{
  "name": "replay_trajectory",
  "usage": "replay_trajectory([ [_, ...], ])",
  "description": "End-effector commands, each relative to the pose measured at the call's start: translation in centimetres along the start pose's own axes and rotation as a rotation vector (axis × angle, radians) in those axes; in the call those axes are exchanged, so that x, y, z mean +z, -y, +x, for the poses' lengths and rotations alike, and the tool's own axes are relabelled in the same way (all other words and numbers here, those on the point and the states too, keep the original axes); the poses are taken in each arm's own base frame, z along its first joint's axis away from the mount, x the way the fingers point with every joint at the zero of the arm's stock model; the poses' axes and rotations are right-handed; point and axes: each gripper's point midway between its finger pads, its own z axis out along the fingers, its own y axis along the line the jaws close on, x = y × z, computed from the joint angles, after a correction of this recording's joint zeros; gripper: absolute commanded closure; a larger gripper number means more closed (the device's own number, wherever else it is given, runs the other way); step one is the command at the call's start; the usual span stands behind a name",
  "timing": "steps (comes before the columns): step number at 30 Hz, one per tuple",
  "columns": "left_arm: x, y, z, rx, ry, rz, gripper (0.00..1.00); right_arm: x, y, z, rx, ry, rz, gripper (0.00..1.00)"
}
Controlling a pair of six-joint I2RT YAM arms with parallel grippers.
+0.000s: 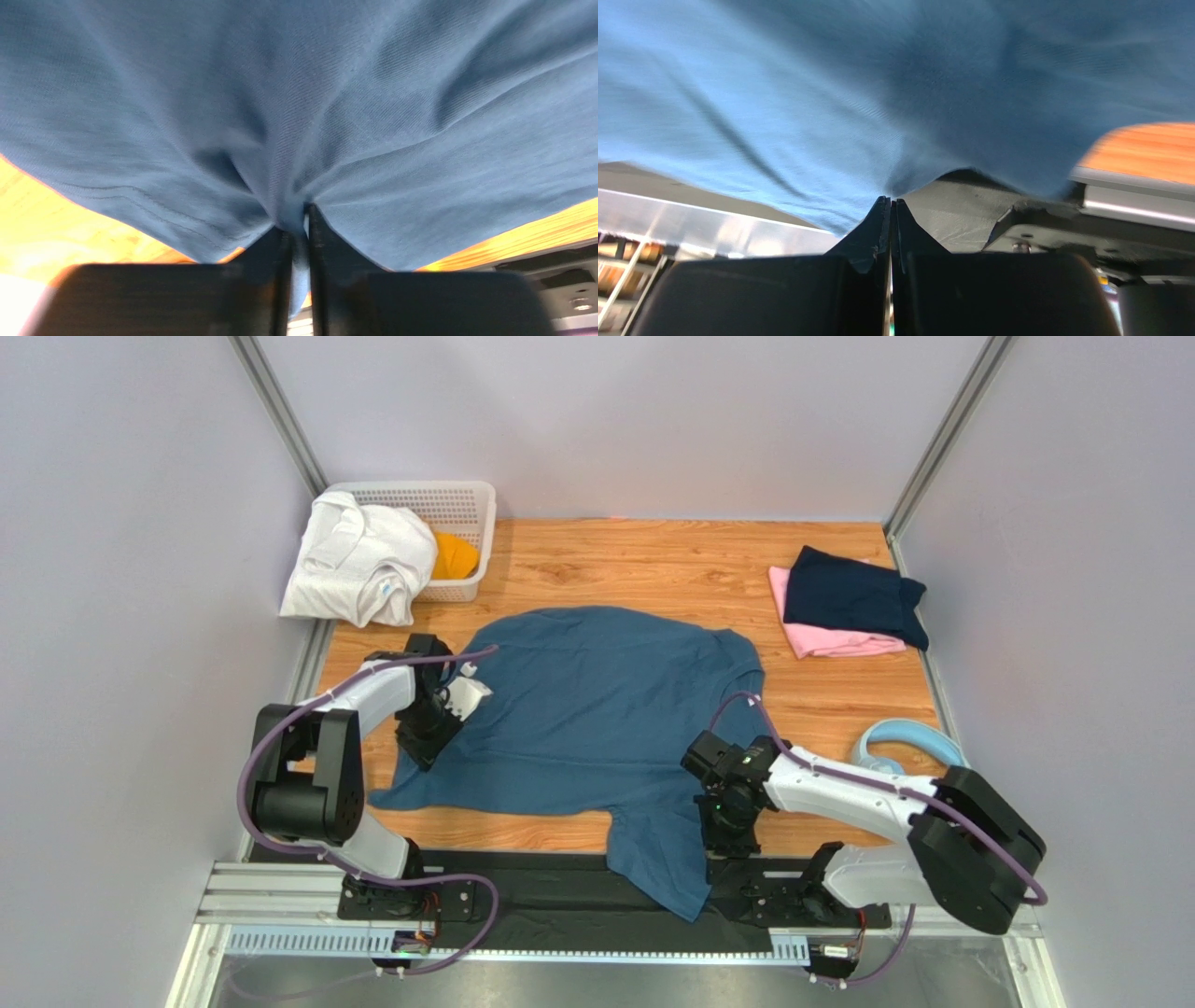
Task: Fold and stack the t-shirts
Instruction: Grap the side of the flattened tshirt closest away from the robot with both arms
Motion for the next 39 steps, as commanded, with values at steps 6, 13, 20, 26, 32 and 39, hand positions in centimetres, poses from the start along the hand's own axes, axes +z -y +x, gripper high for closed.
replay_trajectory([
  [6, -2.0, 0.2, -4.5, 0.002, 0.166, 0.062, 1.0, -7.0, -1.0, -4.2, -0.015, 0.288, -0.013, 1.0],
  [13, -2.4, 0.8, -3.6, 0.026, 0.15, 0.063, 0.57, -3.8, -2.1, 1.2, -0.157, 0.081, -0.086, 0.63],
  [20, -3.1, 1.5, -1.5, 0.053, 0.137, 0.04, 0.16, -5.7, -2.2, 1.8, -0.283, 0.094, -0.032, 0.46],
  [26, -4.1, 2.8, 0.9, 0.087, 0.119, 0.04, 0.05, -5.8, -2.6, 2.4, -0.341, 0.088, -0.018, 0.5],
  [32, -3.3, 3.7, 4.0, 0.14, 0.042, 0.045, 0.03, -5.6, -2.8, 2.3, -0.398, 0.067, -0.001, 0.51],
  [39, -1.2, 2.7, 4.3, 0.139, -0.011, 0.018, 0.02, -5.6, -3.0, 2.2, -0.447, 0.033, 0.014, 0.51],
])
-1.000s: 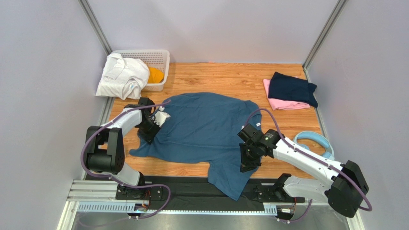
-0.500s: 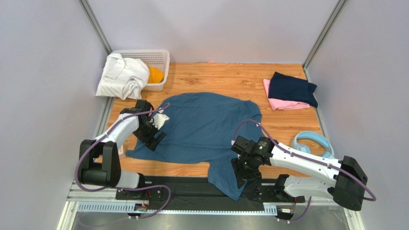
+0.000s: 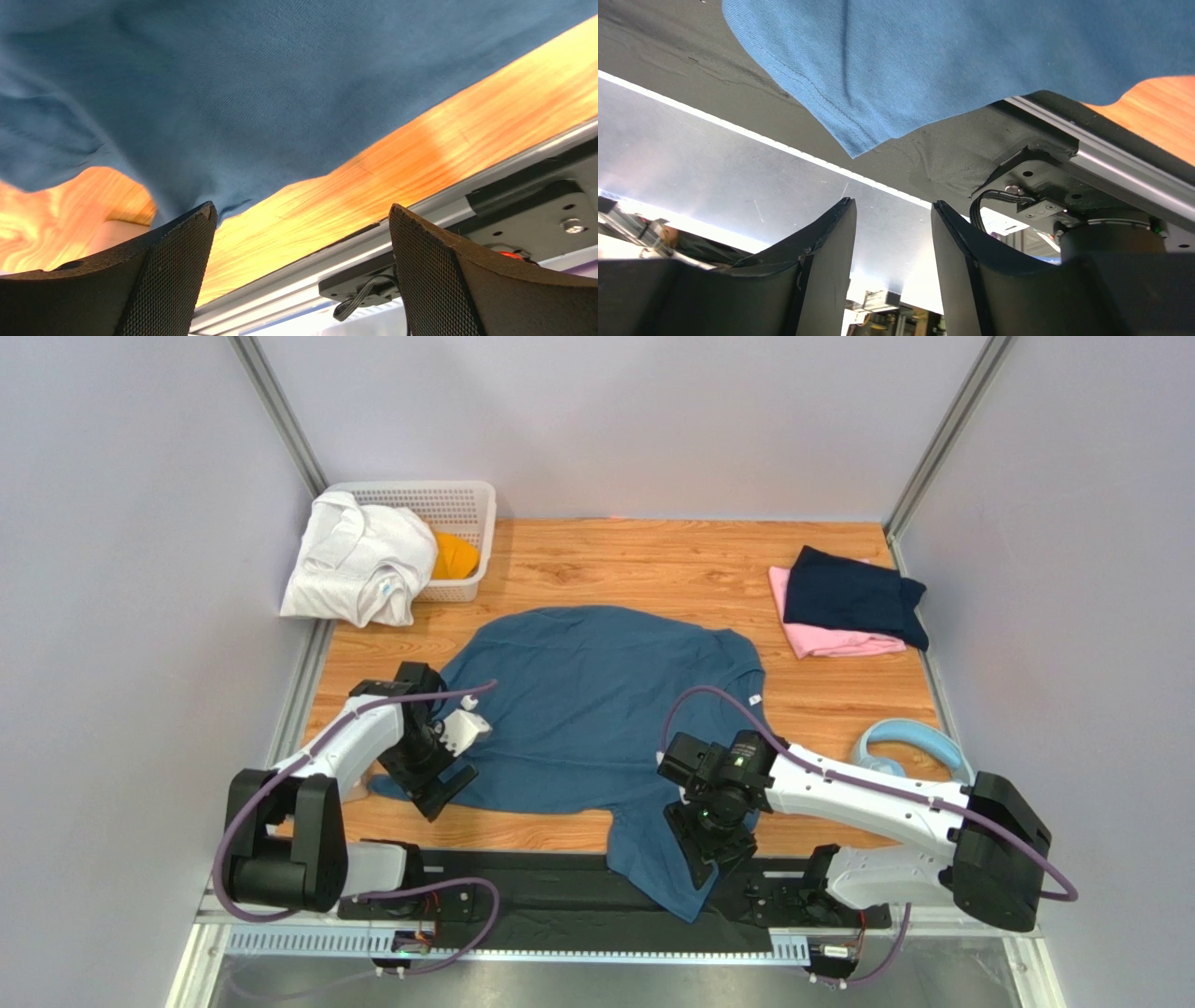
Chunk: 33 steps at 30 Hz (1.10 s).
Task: Fold and stack the t-shirts
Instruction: Grap the side of the flattened tshirt closest away from the robot with both arms
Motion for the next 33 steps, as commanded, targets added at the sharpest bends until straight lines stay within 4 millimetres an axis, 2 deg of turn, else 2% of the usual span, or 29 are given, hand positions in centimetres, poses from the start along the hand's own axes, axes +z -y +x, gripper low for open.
replay_trajectory([
  [1, 0.9, -1.5, -0.3, 0.027, -0.017, -0.041, 0.02, -0.6, -0.6, -0.2, -0.086, -0.008, -0.017, 0.51],
  [4, 1.5, -2.0, -0.3, 0.007, -0.024, -0.026, 0.03, -0.7, -0.6, 0.2, -0.124, -0.026, -0.004, 0.5],
  [11, 2.0, -3.3, -1.2, -0.022, -0.003, -0.018, 0.03, 0.9, -0.7, 0.8, -0.211, -0.117, 0.076, 0.47],
  [16, 1.7, -3.8, -2.3, -0.048, 0.041, -0.005, 0.04, 1.0, -1.4, -0.6, -0.291, -0.113, 0.145, 0.47],
  [20, 1.3, -2.7, -3.2, -0.067, 0.09, 0.053, 0.04, 1.3, -2.6, -1.6, -0.36, -0.082, 0.179, 0.48],
  [24, 1.5, -2.5, -3.0, -0.058, 0.084, 0.064, 0.05, 2.8, -3.3, -2.3, -0.425, -0.013, 0.198, 0.48],
  [33, 1.0, -2.6, -3.4, -0.043, 0.118, 0.043, 0.05, 6.0, -3.5, -1.1, -0.479, 0.021, 0.283, 0.48],
])
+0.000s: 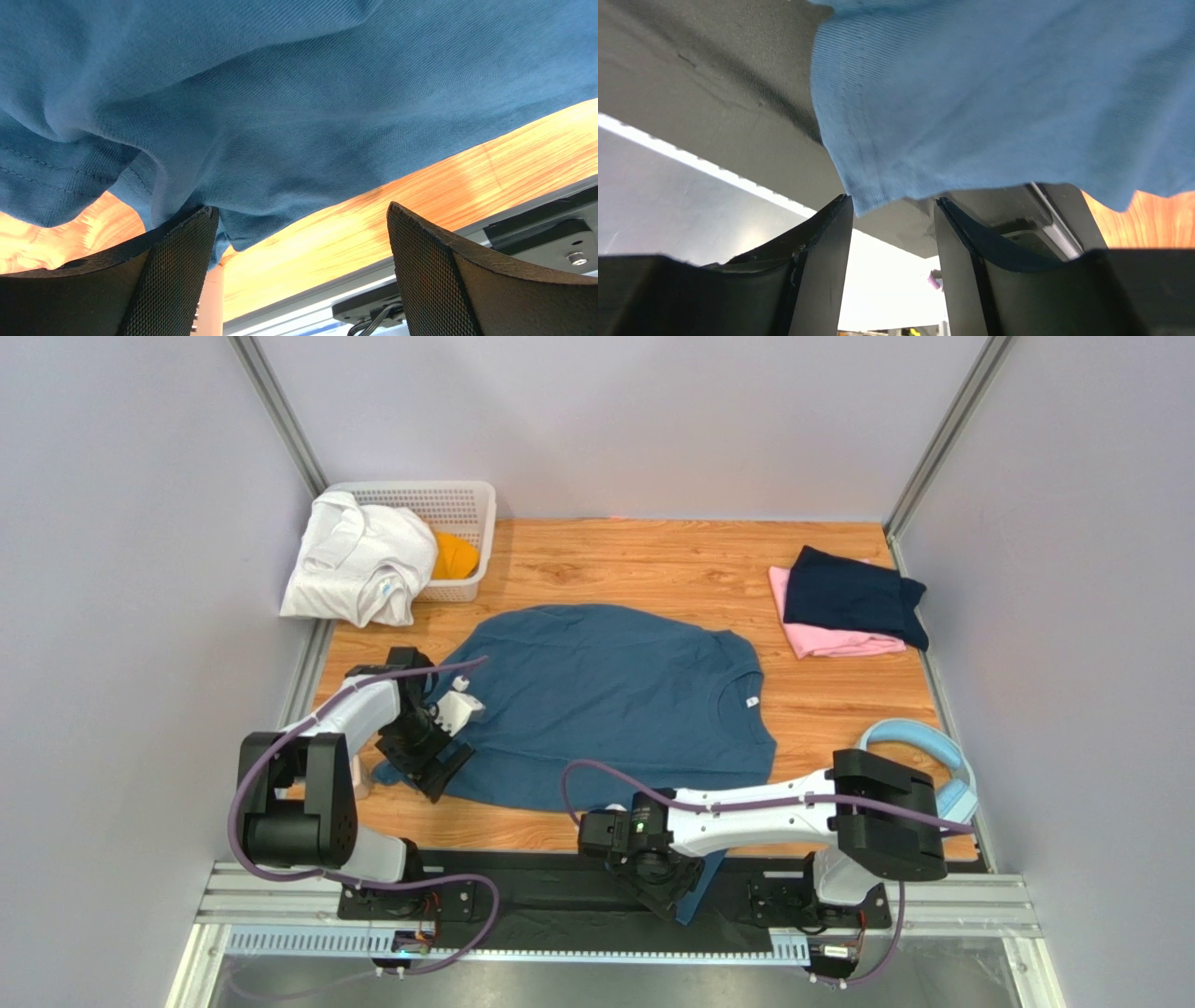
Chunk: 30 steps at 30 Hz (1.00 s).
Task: Fold and stack the t-shirts
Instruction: Grap the side of the flattened tshirt closest away from the robot with both arms
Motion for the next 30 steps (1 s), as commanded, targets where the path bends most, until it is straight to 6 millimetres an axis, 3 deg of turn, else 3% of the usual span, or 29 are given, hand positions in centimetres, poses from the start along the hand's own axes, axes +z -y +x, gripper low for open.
replay_trajectory([
  [1, -0.3, 0.1, -1.7, 0.034, 0.098, 0.015, 0.05, 1.1, -0.3, -0.9, 0.018, 0.064, 0.028, 0.48],
  [9, -0.5, 0.1, -1.7, 0.037, 0.105, 0.005, 0.06, 1.5, -1.2, -0.9, 0.037, 0.101, -0.013, 0.48],
  [14, -0.6, 0.0, -1.7, 0.039, 0.101, 0.002, 0.06, 0.3, -2.0, -0.9, 0.021, 0.141, -0.029, 0.48],
  [20, -0.5, -0.1, -1.8, 0.044, 0.097, 0.002, 0.06, 0.2, -3.4, -0.3, -0.012, 0.148, -0.093, 0.43],
  [23, -0.5, 0.0, -1.9, 0.047, 0.102, 0.01, 0.06, 0.8, -2.7, -0.4, -0.012, 0.139, -0.035, 0.43],
  [27, -0.5, 0.0, -1.8, 0.051, 0.103, 0.006, 0.07, 2.1, -2.5, -0.5, 0.015, 0.105, 0.0, 0.51],
  [30, -0.7, 0.0, -1.8, 0.053, 0.116, -0.006, 0.07, 2.4, -2.5, -0.5, 0.018, 0.1, 0.003, 0.64],
])
